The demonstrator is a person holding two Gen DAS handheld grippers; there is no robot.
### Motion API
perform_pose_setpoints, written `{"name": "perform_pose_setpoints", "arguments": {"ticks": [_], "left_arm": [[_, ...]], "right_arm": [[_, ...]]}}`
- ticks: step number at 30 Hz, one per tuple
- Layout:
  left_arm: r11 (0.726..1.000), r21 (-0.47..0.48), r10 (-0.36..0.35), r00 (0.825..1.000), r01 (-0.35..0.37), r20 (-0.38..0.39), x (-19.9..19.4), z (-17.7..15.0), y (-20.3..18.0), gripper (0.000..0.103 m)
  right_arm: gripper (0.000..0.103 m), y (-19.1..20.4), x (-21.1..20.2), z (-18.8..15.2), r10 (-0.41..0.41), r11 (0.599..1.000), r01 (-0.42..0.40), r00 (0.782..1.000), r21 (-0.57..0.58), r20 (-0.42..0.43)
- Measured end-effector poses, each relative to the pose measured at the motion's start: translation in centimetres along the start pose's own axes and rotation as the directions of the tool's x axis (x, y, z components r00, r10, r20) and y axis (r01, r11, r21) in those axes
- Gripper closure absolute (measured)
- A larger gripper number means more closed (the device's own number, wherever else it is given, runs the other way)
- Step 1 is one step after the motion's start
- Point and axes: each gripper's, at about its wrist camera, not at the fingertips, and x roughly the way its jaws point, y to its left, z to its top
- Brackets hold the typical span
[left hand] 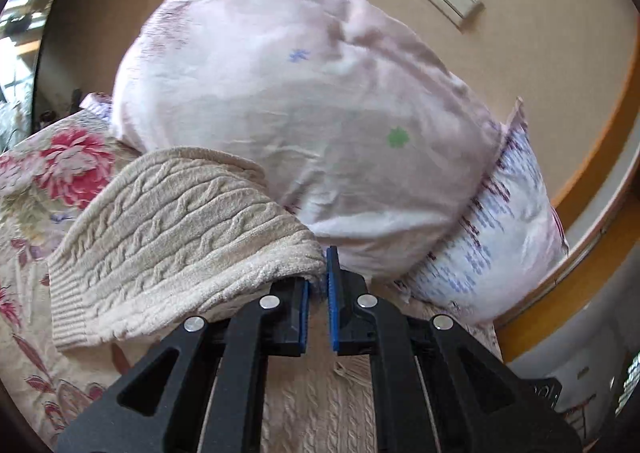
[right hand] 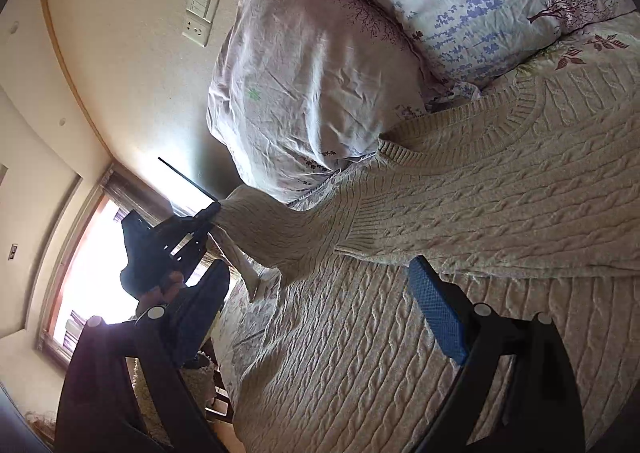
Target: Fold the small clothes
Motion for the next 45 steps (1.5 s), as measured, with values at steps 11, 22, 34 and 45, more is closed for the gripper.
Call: {"name": "perform_pose_setpoints", "arguments": {"ticks": [11, 22, 34, 45], "left_arm": [[0.965, 0.258, 0.060, 0.926, 0.041, -0.374, 11.4, -12.2, -7.1, 0.091], [0.997, -0.071, -0.020, 0.964, 0.001, -0.265, 3.0, -8.9, 1.2, 0.034], [0.867, -0.474, 0.069, 0.979, -0.153, -0.191, 2.7, -7.0, 11.2, 0.064], [0.922, -0.332, -0.215, 0.977, 0.199, -0.011, 5.2, -3.2, -2.1, 0.097]], "right_arm": [[0.010, -0.3, -0.9, 0.6, -0.064, 0.997, 0.066, 0.997, -0.035, 0.050], [0.010, -0.1, -1.0, 0.5, -0.060, 0.997, 0.062, 0.997, -0.035, 0.053], [0.010, 0.5, -1.3, 0.5, -0.078, 0.995, 0.083, 0.994, -0.064, 0.074], [0.010, 1.2, -7.1, 1.2, -0.133, 0.981, 0.156, 0.973, -0.115, 0.188]]}}
